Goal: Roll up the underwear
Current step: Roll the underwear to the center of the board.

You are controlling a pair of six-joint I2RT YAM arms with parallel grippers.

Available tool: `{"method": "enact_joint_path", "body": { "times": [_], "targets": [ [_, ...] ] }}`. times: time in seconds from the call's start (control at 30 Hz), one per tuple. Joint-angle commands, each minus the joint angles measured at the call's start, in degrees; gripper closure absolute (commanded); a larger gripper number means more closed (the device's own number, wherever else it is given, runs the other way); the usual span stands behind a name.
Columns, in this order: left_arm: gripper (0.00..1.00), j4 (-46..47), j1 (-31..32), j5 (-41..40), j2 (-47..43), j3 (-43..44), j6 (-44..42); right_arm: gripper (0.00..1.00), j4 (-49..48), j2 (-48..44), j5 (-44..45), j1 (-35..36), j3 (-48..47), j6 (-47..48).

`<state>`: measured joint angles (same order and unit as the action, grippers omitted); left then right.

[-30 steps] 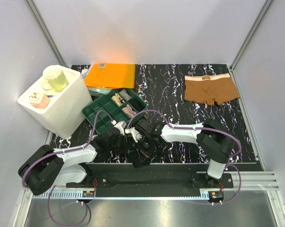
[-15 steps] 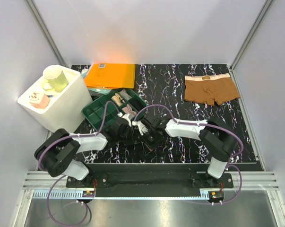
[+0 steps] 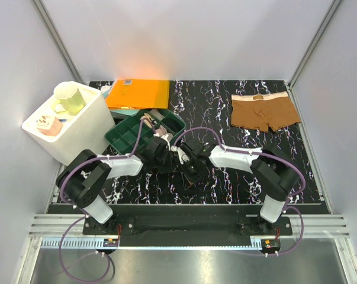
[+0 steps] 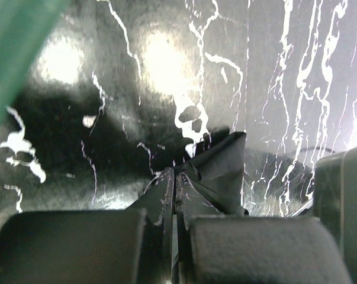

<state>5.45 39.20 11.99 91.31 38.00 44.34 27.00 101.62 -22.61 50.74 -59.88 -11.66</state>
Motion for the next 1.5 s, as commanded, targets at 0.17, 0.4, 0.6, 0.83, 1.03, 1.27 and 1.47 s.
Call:
{"method": "enact_joint_path", "body": {
  "times": [0.17,0.4,0.6,0.83,1.03,1.27,1.47],
  "targets": [
    [1.0,8.52,0.0,-1.62,1.42,5.42,-5.4,1.0,-0.81,-0.9,-6.3,3.22,-0.68,4.46],
    [1.0,8.7,0.0,-1.88,0.98,4.81,-5.31,1.0,-1.34,-1.87,-8.32,3.31,0.64,3.4],
    [1.0,8.87,-0.09,-2.41,0.54,4.45,-5.23,1.0,-2.57,-2.48,-8.59,4.71,2.13,2.17],
    [1.0,8.7,0.0,-3.02,0.36,4.37,-5.4,1.0,-4.15,-3.27,-8.59,6.47,3.63,0.06],
    [1.0,8.87,0.0,-2.67,0.28,4.36,-5.58,1.0,-5.38,-2.05,-7.28,6.56,4.95,-1.17],
    [0.89,7.12,0.88,-0.04,-4.29,5.33,-5.67,1.0,-5.38,-0.81,-1.22,6.56,3.28,-5.12],
    [0.57,2.73,0.97,1.02,-11.14,5.42,-5.22,1.0,-5.3,-2.57,-0.41,6.3,3.8,-5.74]
  ]
}}
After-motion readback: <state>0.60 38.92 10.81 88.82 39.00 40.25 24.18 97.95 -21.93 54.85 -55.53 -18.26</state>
